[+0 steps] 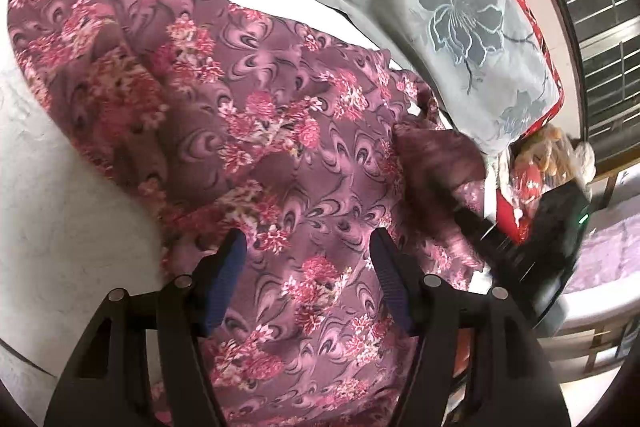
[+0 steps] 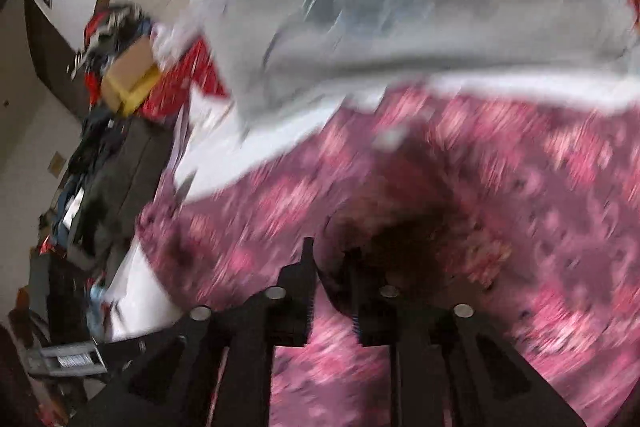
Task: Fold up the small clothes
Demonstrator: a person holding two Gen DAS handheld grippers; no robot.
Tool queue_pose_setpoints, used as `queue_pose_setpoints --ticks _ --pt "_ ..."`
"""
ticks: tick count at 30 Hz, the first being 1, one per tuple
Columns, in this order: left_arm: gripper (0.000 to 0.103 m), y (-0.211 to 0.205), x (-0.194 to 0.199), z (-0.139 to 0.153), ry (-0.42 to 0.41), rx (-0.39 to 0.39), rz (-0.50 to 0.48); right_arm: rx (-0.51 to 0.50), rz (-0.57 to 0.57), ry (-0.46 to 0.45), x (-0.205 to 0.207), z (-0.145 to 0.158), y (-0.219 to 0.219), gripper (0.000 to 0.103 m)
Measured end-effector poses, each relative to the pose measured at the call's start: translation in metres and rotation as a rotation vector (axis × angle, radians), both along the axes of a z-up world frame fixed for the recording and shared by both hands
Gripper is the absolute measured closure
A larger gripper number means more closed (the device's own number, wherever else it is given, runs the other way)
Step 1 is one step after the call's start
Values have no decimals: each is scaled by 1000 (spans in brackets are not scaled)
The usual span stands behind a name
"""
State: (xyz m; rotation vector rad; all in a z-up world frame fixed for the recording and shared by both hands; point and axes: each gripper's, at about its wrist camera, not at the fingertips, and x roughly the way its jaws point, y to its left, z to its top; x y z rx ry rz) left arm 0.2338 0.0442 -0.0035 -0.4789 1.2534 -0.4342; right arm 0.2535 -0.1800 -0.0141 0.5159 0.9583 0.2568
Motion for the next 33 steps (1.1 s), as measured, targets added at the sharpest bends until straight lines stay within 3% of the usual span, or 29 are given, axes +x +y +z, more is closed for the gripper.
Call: queue_pose_setpoints --ticks 1,3,7,10,14,16,17,18,22,25,29,30,32,33 --pt "40 1 0 1 1 -4 -1 6 18 23 -4 -6 6 67" --pt "40 0 -1 2 3 -15 -8 16 59 54 -24 -12 12 60" --pt "40 -16 -1 0 26 -51 -44 32 69 36 -67 -6 -6 59" --pt "35 -44 4 -9 56 -51 -88 11 -40 14 -97 2 -49 55" --pt "34 -71 20 -24 101 -10 -48 5 -211 -4 -117 11 -110 53" --pt "43 -76 25 -25 89 -14 4 14 -315 -10 -128 14 -147 53" --pt "77 -77 28 -22 70 -11 24 23 -361 -15 -133 13 -163 53" --pt "98 -79 31 -18 58 -19 17 33 -415 -19 -137 13 -181 51" --pt "98 -58 30 12 -47 -26 70 77 -537 -16 -142 5 -229 48" --pt "98 -36 28 27 -127 70 113 130 -563 -8 -132 -8 -243 48" --pt "98 -20 38 6 -42 79 107 155 -522 27 -103 -27 -232 47" --pt "98 -21 39 2 -29 83 106 156 -471 55 -90 -33 -222 48" --pt "98 -22 39 -3 -17 84 102 66 -419 70 -77 -29 -206 86" --pt "98 -24 38 -5 -20 88 98 -5 -416 37 -76 -20 -200 97"
